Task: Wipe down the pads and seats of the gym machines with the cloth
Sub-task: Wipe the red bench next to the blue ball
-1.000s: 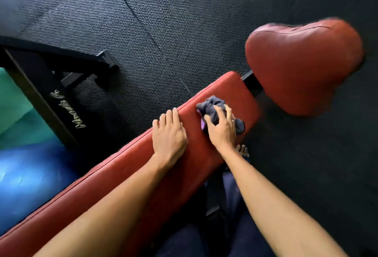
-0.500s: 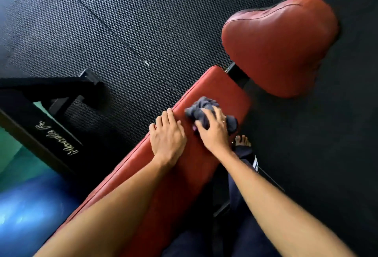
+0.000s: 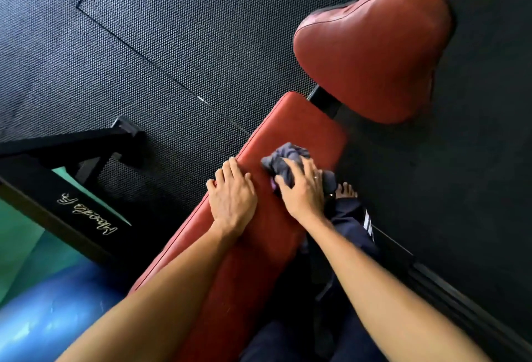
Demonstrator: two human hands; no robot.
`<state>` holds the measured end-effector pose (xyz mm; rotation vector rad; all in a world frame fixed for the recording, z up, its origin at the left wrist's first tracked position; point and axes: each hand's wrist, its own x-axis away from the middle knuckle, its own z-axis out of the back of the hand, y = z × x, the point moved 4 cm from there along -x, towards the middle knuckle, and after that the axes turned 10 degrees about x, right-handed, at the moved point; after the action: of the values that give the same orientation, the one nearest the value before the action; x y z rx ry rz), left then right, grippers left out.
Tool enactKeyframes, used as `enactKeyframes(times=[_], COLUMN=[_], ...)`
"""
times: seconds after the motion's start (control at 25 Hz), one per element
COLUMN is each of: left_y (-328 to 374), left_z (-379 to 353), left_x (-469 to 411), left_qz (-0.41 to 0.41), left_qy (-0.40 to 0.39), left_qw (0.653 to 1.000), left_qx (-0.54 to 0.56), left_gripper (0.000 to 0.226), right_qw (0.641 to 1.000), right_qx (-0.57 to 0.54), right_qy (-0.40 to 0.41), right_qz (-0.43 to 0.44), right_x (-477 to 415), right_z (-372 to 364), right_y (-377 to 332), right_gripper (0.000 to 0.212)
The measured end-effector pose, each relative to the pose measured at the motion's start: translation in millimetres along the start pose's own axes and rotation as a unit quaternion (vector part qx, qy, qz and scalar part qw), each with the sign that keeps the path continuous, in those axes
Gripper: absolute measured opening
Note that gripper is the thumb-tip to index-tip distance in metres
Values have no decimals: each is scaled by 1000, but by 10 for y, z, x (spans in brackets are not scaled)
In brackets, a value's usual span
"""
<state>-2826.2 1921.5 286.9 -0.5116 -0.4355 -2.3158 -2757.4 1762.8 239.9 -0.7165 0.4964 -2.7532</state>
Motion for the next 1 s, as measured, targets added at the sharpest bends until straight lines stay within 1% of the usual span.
enactKeyframes(times=[0.04, 0.12, 0.2, 0.24, 0.28, 0.32, 0.4, 0.44, 0.48, 0.52, 0.56, 0.6, 0.68, 0.72, 0.8, 0.88, 0.92, 0.96, 1.0], left_y=[4, 4, 12, 24, 43, 67, 118, 156, 194, 237, 289, 322, 480, 508, 628, 699, 735, 768, 797], left_z=[0, -3, -4, -12, -24, -35, -51, -60, -74, -82, -99, -100, -178, -163, -228, -303, -334, -352, -366], left_x=[-3, -9, -32, -38, -55, -81, -147, -175, -205, -245, -300, -364, -514, -585, -716, -813, -856, -890, -925], left_qz=[-1, 1, -1, -3, -4, -5, -3, -1, -2, -5, -13, -20, -37, -33, -36, -45, -49, -51, -51], left_qy=[0, 9, 16, 17, 18, 16, 6, 3, 1, 1, -1, -6, -17, -15, -19, -16, -20, -26, -26], left_qw=[1000, 1000, 1000, 1000, 1000, 1000, 1000, 1000, 1000, 1000, 1000, 1000, 999, 999, 999, 999, 998, 998, 998], left_qx=[2, 5, 5, 4, 2, 1, 2, 5, 8, 9, 9, 9, 8, 9, 10, -9, -16, -15, -9], left_gripper=[57, 57, 57, 59, 60, 60, 57, 55, 53, 51, 51, 50, 49, 49, 49, 50, 51, 51, 50], right_qw=[999, 989, 966, 958, 958, 968, 992, 997, 998, 998, 996, 994, 986, 982, 970, 950, 944, 948, 957], right_qx=[7, 30, 2, -16, -20, -16, 14, 30, 43, 57, 69, 78, 92, 91, 69, 26, 10, 5, 11], right_qy=[0, -4, -21, -34, -40, -33, -2, 10, 21, 27, 29, 30, 15, 13, 15, -17, -20, -7, 30], right_qz=[-33, -148, -256, -284, -282, -248, -129, -76, -44, -31, -40, -67, -139, -167, -233, -312, -328, -319, -289], right_x=[-26, -278, -680, -847, -944, -958, -712, -497, -280, -102, 16, 73, -53, -207, -593, -818, -804, -699, -539], right_z=[21, 42, 101, 133, 129, 92, 24, 26, 43, 60, 84, 98, 36, 4, 26, 77, 99, 102, 117], right_y=[164, 404, 456, 390, 276, 143, -141, -198, -161, -42, 135, 292, 593, 607, 697, 743, 724, 668, 575], right_gripper=[49, 47, 49, 49, 49, 50, 50, 51, 52, 55, 57, 58, 60, 60, 58, 63, 65, 67, 67])
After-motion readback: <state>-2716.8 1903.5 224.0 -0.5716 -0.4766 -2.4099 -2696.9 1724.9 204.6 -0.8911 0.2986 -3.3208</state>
